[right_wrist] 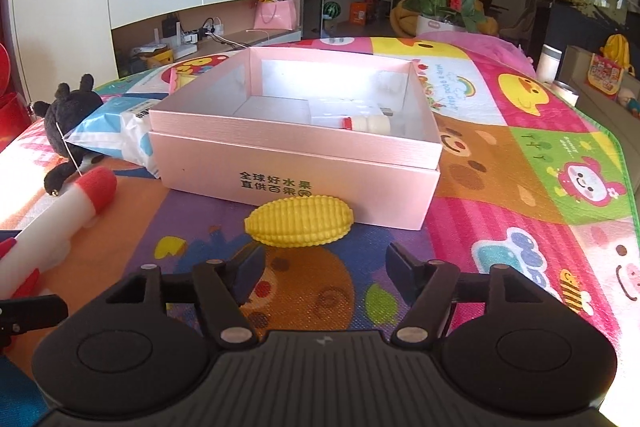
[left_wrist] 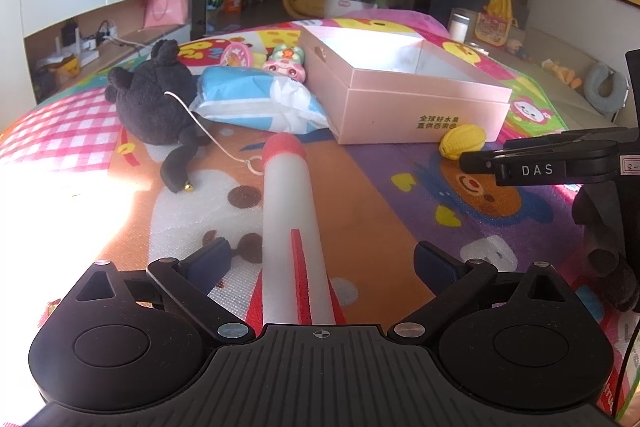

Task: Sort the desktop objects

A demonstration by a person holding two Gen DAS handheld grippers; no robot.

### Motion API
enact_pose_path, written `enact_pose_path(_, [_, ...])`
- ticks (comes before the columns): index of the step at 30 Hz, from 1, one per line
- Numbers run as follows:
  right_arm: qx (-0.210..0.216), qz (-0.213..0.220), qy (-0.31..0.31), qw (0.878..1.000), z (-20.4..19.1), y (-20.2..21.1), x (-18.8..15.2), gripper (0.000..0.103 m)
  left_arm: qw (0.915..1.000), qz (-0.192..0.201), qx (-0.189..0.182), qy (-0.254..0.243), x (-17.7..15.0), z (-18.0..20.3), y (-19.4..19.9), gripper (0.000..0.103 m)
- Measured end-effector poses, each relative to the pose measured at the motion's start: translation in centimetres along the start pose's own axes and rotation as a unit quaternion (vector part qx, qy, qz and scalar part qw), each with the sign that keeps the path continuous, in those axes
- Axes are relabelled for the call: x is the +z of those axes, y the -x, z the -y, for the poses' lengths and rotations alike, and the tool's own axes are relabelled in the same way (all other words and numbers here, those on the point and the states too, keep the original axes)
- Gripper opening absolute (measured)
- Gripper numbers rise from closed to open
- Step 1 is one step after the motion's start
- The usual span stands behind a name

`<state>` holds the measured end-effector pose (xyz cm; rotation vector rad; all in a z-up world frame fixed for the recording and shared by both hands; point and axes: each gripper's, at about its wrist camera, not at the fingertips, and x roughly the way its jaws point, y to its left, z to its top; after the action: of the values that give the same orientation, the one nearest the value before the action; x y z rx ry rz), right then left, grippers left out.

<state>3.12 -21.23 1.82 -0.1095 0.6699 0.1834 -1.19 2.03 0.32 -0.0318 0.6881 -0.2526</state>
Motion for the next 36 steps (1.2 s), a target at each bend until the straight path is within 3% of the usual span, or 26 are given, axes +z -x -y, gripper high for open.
enact_pose_path(3, [0.006,0.002,0.007,1.000,-0.5,-0.7,0.5,0.074,1.0000,0.000,0.000,0.000,0.0,0.0,0.0,0.101])
enact_pose_path(8, [0.007,-0.004,0.015,1.000,-0.8,-2.4,1.6,0.075,1.0000,0.000,0.000,0.000,0.0,0.0,0.0,0.101])
enact_pose_path(10, [0.010,-0.010,0.010,1.000,-0.7,-2.8,1.8,0.065,1.0000,0.000,0.000,0.000,0.0,0.0,0.0,0.101])
enact_pose_path(13, [0.014,-0.011,0.004,1.000,-0.8,-2.4,1.5,0.065,1.0000,0.002,0.007,0.003,0.1,0.0,0.0,0.101])
enact_pose_path(15, [0.017,-0.010,0.005,1.000,-1.0,-1.8,1.0,0.065,0.9997,0.003,0.023,0.006,0.2,0.0,0.0,0.095])
enact_pose_path(16, [0.019,-0.011,0.006,1.000,-1.0,-1.4,0.7,0.065,0.9995,0.004,0.031,0.004,0.3,0.0,0.0,0.080])
enact_pose_path(17, [0.021,-0.010,0.008,1.000,-1.1,-1.0,0.4,0.065,0.9993,0.005,0.038,0.001,0.5,0.0,-0.1,0.075])
enact_pose_path(21, [0.031,-0.020,0.019,0.999,-1.6,0.5,-0.8,0.061,0.9991,-0.004,0.042,0.005,1.3,-0.2,-0.7,0.074])
enact_pose_path(27, [0.050,-0.031,0.027,0.998,-2.1,2.4,-1.5,0.060,0.9979,-0.016,0.059,-0.020,1.6,0.4,-0.8,0.033])
enact_pose_path(36, [0.060,-0.009,0.049,0.997,-1.8,6.5,-1.5,0.060,0.9971,-0.007,0.036,-0.066,0.4,2.3,3.6,0.032])
